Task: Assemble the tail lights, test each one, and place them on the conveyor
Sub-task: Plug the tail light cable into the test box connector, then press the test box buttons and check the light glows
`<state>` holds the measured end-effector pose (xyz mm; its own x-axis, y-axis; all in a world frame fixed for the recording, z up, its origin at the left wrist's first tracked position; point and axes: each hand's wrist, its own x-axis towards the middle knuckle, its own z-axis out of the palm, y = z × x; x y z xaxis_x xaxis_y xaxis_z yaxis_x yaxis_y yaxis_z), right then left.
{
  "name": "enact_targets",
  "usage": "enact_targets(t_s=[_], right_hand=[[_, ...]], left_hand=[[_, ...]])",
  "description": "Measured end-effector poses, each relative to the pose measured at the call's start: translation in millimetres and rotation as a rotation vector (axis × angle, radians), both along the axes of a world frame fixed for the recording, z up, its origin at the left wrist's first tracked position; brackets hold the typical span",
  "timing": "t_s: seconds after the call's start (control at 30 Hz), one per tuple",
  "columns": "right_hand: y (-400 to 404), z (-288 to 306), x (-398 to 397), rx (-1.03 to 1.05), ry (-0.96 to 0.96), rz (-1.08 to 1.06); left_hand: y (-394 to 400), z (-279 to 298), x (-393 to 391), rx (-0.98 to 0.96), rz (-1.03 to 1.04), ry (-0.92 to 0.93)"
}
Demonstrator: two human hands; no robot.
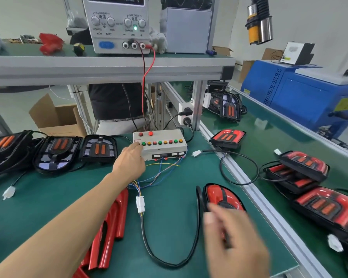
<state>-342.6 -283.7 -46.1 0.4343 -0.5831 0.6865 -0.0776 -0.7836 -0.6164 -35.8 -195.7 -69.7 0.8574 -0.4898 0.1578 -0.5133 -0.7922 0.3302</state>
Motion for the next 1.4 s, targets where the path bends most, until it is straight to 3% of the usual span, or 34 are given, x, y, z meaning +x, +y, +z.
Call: enact_targets(t_s=[0.03,0.1,0.17,0.2,0.33,0.57,0.93,1.4], right_hand=[[-23.5,1.4,-12.9,0.088,0.064,-0.130],[-72.1,-3.9,-31.3,0.332,0.425,-0.346],[-100.5,-10.4,-36.5,0.455,0.814,-0.343],[-106.8,-13.5,-34.3,0.512,0.848,-0.260],[-105.2,-24.8,-18.0,0.695,0.789,-0.050],[-99.9,-36.9,-0.6,0.669,0.786,0.096],[-81.0,-63.4,5.7,0.693,0.427,0.099],[-81.1,-72.2,7.6,0.721,0.321,0.070]], left_hand=[[0.3,0.0,0.6,-0.002,-0.001,0.003],[0.5,-0.8,0.3,-0.005,0.001,0.013],[-0.3,-1.4,-0.9,0.001,0.000,0.012],[-1.0,-1.5,-1.6,0.005,0.000,0.012],[-1.6,-1.0,-2.7,0.017,0.011,0.019],[0.6,-2.3,-1.3,0.002,0.007,0.016],[2.0,-4.3,2.1,-0.005,-0.018,-0.024],[3.8,-3.9,1.4,-0.024,-0.043,-0.082]])
